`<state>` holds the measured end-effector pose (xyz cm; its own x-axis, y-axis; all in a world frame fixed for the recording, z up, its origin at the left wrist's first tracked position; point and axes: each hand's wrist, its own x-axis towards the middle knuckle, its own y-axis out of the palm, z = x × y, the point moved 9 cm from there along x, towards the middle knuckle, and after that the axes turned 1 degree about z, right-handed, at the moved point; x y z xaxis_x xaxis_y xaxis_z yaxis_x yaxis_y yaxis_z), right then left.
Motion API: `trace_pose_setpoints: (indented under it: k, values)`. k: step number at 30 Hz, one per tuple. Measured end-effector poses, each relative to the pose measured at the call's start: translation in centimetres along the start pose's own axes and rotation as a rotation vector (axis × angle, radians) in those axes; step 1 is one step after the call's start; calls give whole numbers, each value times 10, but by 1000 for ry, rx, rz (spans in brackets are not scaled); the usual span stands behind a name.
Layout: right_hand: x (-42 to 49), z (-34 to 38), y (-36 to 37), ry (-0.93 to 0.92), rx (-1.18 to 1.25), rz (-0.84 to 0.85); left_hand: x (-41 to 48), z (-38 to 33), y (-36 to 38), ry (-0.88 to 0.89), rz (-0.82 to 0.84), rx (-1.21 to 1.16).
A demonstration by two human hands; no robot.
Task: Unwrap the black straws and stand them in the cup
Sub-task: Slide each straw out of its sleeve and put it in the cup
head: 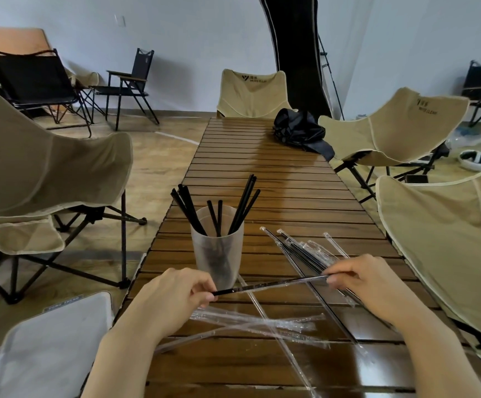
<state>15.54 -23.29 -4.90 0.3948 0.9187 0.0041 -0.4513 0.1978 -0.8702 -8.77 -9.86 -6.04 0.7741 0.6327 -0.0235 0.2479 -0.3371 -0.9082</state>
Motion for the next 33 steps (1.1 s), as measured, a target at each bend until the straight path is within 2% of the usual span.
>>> trace_pose_setpoints:
  k: [4, 9, 14, 17, 20, 22, 24, 29, 33]
  values:
    - [3, 5, 7, -23, 36, 21, 5, -12, 8, 47, 57, -50]
    - [0, -2, 1, 1, 42, -8, 3, -1, -3, -14, -16, -44]
    - [-8, -36, -16, 219, -29, -139, -6, 15, -14, -71, -26, -53]
    - [-11, -40, -6, 314, -90, -37, -7, 14, -6, -75, 58, -57]
    - [-6, -16, 6, 179, -35, 55, -6, 4, 4, -71, 130, -92]
    - [0, 9, 12, 44, -4, 107, -3, -4, 4, -42, 111, -92]
    - [3, 18, 17, 4, 33, 115, 0, -16, 4, 1, 87, -88]
    - [6, 18, 22, 17, 60, 102, 8, -37, 11, 61, 83, -157]
    - [4, -6, 3, 169, 39, -78, 6, -25, -2, 16, 15, -148]
